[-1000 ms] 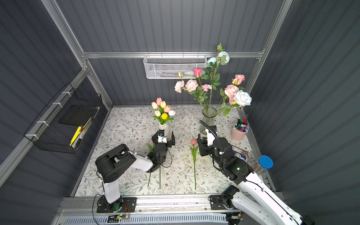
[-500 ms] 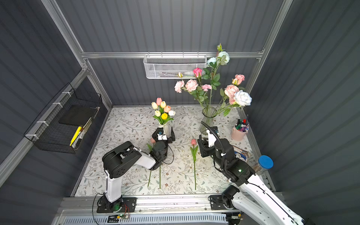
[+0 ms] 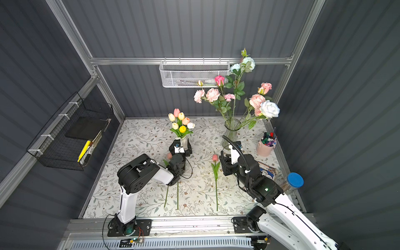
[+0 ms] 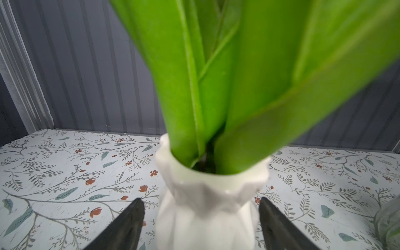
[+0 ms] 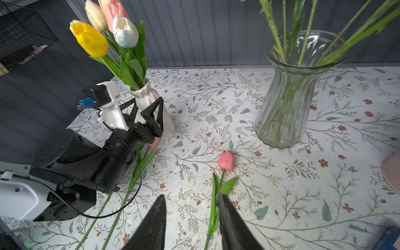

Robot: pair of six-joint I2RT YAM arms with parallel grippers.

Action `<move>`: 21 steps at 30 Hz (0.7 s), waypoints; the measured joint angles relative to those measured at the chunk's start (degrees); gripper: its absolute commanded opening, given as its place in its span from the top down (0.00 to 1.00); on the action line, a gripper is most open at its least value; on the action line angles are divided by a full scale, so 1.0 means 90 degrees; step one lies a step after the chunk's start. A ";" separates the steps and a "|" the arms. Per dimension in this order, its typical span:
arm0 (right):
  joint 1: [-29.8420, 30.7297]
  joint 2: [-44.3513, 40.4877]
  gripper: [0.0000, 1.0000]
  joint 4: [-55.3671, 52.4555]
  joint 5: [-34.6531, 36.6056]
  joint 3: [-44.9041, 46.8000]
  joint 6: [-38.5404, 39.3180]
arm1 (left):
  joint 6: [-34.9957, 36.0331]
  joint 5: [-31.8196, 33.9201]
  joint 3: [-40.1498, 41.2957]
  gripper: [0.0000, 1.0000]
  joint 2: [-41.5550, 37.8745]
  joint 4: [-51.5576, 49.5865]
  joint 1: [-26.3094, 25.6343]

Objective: Pick out pink flowers from the vase
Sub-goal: Move the vase to the center of the board.

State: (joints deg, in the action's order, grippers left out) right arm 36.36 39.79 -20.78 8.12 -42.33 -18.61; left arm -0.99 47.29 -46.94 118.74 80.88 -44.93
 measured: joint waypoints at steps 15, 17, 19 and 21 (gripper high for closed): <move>0.0000 0.0068 0.59 -0.0061 -0.0051 0.0000 0.0032 | 0.0034 -0.0605 -0.0206 0.38 0.0274 0.0032 0.0267; 0.0000 0.0085 0.59 -0.0056 -0.0056 0.0000 0.0032 | 0.0073 -0.0663 -0.0206 0.44 0.0279 0.0061 0.0282; 0.0000 0.0092 0.59 -0.0051 -0.0070 0.0000 0.0029 | 0.0070 -0.0719 -0.0206 0.52 0.0284 0.0080 0.0287; 0.0000 0.0102 0.59 -0.0036 -0.0070 0.0000 0.0027 | 0.0068 -0.0797 -0.0199 0.60 0.0284 0.0102 0.0304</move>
State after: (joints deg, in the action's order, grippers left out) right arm 36.36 40.71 -21.10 7.49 -42.33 -18.37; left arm -0.38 40.12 -48.73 121.30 81.80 -42.19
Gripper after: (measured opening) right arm 0.411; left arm 0.639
